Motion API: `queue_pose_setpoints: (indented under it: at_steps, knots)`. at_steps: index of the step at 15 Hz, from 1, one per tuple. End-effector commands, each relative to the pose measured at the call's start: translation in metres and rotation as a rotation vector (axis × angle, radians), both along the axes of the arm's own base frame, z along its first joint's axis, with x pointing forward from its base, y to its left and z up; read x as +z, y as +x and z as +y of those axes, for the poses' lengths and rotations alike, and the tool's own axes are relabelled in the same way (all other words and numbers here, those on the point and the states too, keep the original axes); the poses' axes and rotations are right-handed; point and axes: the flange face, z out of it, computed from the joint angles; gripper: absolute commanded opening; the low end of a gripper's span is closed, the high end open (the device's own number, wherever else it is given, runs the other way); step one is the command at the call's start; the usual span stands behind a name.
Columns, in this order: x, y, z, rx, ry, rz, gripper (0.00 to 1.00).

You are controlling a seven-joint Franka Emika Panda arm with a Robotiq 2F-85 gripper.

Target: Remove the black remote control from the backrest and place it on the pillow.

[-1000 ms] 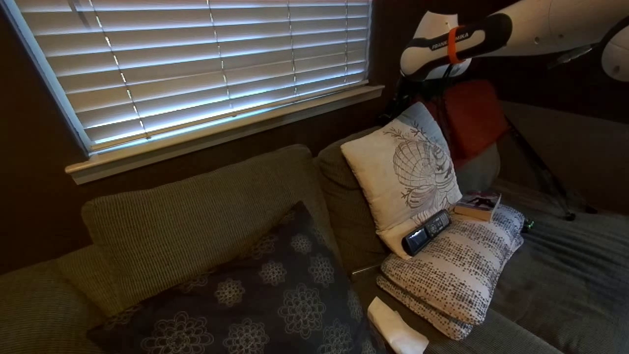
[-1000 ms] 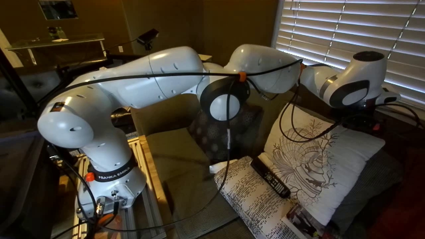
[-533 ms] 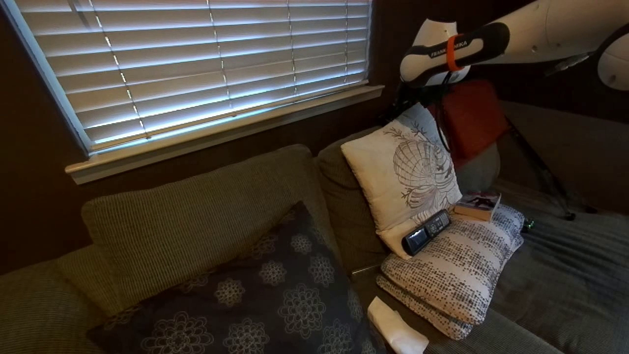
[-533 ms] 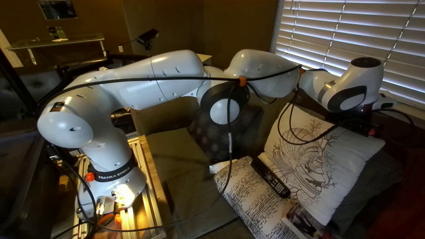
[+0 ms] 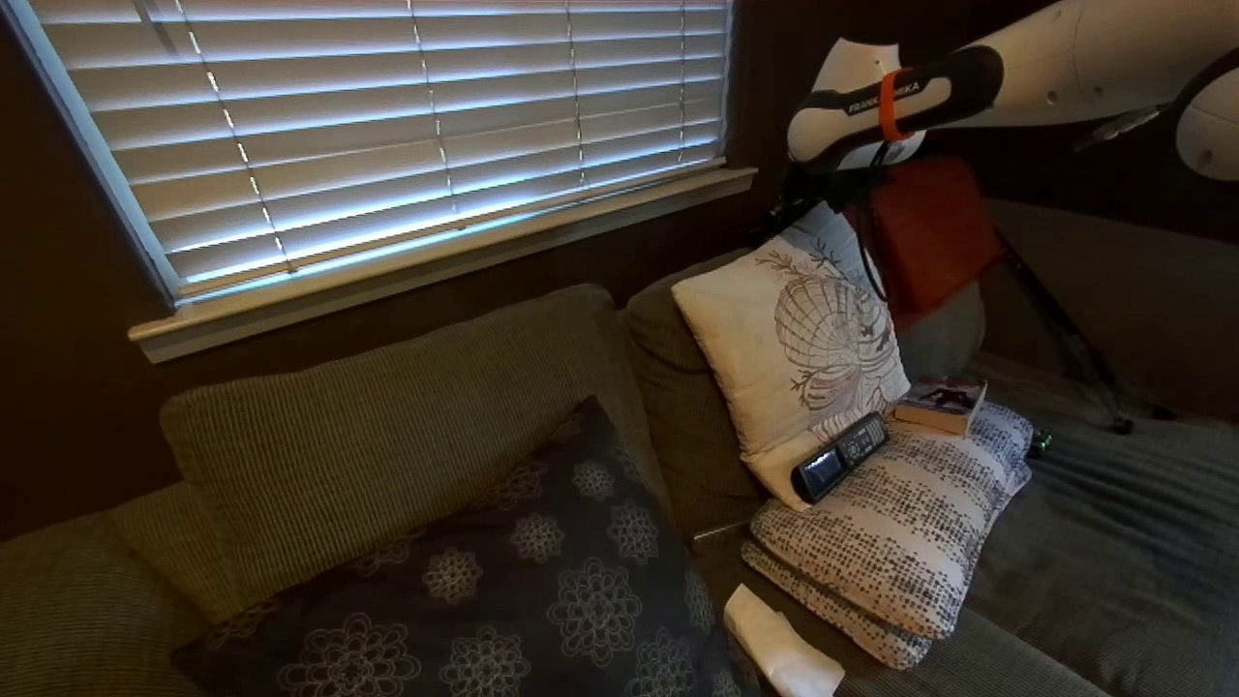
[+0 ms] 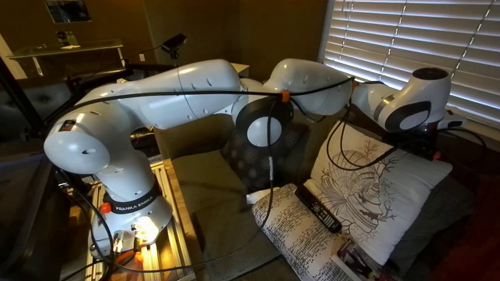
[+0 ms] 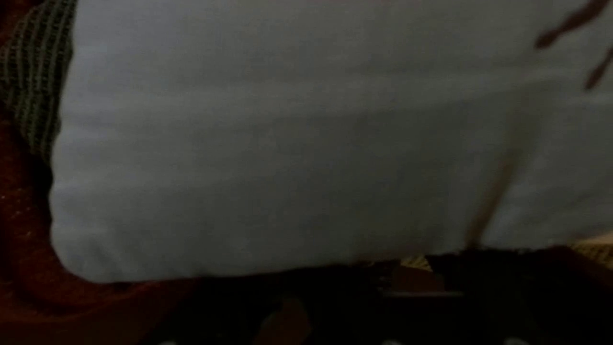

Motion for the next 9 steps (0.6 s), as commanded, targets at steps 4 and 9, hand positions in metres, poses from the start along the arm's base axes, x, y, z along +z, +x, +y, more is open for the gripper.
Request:
queue_pose_setpoints:
  at_steps: [4,9]
  knots:
    - [-0.0011,0.0016,0.0015,0.012,-0.001,-0.008,0.69]
    - [-0.0005,0.0012,0.0017,0.018,0.0,0.001,1.0]
